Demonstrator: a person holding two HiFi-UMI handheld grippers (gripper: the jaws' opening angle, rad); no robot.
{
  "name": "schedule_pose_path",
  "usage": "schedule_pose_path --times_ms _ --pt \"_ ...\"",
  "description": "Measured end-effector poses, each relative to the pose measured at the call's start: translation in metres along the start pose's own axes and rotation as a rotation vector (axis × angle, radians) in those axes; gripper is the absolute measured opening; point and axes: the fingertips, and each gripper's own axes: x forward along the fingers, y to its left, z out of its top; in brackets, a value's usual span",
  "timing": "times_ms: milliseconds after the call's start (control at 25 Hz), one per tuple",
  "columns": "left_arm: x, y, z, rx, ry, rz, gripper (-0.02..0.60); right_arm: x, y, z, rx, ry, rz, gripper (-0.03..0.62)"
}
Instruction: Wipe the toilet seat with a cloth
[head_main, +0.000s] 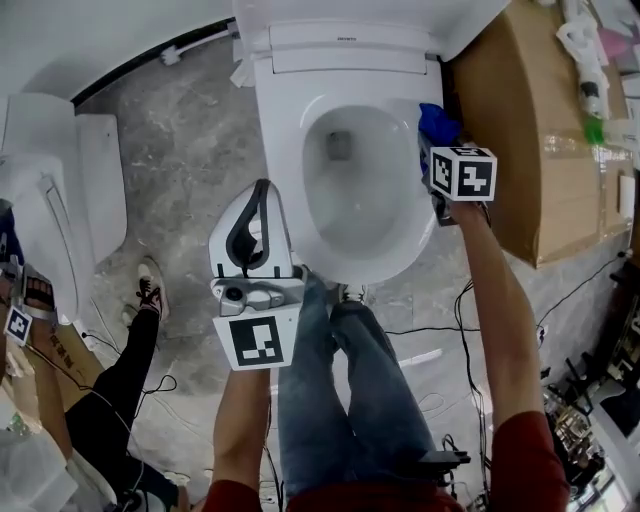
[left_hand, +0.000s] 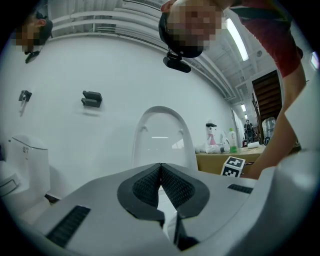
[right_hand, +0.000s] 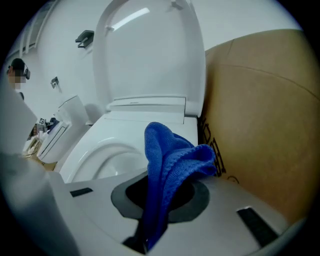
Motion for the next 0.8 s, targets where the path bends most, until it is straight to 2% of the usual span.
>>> schedule_pose_path --times_ms 320,600,680,800 --pt "0.017 0.023 0.000 -0.010 -0.008 0.007 0.017 0.033 -0.016 0.072 0.014 -0.046 -0.058 0.057" --pt "0.025 0.037 -0.003 -0.019 -0.012 0.014 0.017 0.045 -0.018 0.094 0.085 -0.051 -0.121 0.057" --pt "0.025 0.039 -0.002 -0.022 -0.013 0.018 0.017 0.049 -0.004 0.100 0.113 -0.070 -0.098 0.055" --pt "0.023 0.043 -0.001 -0.027 -0.014 0.027 0.017 0.059 0.034 0.112 0.148 -0.085 -0.014 0.057"
